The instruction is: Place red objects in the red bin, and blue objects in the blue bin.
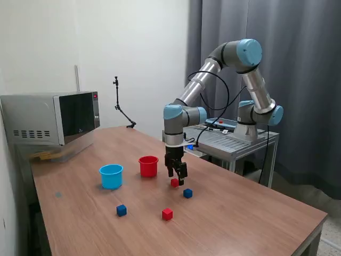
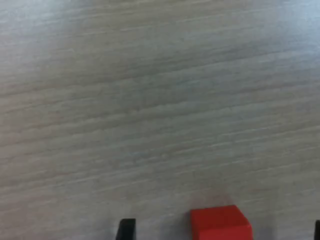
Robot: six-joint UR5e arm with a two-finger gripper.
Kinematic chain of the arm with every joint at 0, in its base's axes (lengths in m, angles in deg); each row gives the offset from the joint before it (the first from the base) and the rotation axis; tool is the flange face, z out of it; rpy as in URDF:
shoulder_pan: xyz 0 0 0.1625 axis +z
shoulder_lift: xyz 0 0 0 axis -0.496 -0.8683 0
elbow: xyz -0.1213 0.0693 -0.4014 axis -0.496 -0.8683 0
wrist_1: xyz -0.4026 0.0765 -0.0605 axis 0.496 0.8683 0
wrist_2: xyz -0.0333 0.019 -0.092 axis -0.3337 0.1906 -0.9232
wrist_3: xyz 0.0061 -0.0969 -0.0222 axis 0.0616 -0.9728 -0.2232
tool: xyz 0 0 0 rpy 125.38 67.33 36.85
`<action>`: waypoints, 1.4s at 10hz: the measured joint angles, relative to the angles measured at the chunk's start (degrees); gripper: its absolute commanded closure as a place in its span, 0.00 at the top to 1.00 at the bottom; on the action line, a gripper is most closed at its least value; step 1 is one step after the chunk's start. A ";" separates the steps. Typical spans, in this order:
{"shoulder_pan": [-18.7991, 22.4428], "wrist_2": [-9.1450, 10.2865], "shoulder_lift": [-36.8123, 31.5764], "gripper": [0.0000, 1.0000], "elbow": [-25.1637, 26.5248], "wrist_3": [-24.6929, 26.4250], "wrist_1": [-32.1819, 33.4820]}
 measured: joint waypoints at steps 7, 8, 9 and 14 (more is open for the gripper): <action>-0.12 -0.02 0.12 0.00 -0.05 -0.08 0.02; -0.13 -0.06 0.13 0.00 -0.05 -0.09 0.00; -0.13 -0.08 0.13 0.00 -0.05 -0.09 -0.03; -0.11 -0.28 0.11 0.00 0.04 -0.10 -0.15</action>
